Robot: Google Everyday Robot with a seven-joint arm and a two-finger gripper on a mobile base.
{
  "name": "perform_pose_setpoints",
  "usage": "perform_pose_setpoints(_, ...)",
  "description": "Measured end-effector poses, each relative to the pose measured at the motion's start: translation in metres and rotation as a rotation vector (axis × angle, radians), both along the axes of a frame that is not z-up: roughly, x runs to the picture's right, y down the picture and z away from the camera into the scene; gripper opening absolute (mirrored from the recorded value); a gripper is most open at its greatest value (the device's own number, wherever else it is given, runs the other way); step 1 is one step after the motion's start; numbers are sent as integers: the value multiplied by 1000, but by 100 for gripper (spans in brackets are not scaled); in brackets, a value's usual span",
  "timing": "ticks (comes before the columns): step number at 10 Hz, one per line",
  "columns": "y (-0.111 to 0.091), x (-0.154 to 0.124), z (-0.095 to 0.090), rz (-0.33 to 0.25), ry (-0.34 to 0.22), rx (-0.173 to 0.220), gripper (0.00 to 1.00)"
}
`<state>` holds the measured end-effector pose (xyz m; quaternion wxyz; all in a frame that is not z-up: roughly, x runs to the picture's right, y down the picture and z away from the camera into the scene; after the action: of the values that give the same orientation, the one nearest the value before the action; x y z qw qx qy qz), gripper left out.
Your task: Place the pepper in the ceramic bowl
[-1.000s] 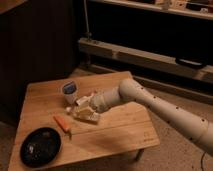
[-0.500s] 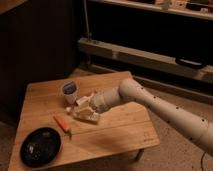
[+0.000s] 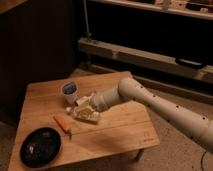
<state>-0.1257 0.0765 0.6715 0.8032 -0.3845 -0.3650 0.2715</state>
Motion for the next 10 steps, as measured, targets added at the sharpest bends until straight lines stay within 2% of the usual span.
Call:
perform_pose_setpoints(1, -8, -2, 4, -44, 56, 7, 4)
perform_pose_setpoints(2, -12, -4, 7, -60, 76, 20, 4)
perform_pose_setpoints(4, -9, -12, 6, -54, 52, 49, 4)
perform_pose_setpoints(5, 2, -20, 7, -46, 20, 72, 4)
perform_pose_setpoints(7, 15, -31, 13, -43, 0, 90, 4)
perform_pose_setpoints(8, 24, -45, 20, -50, 2, 110, 4)
perform_pose_setpoints(10, 40, -55, 37, -50, 27, 127, 4)
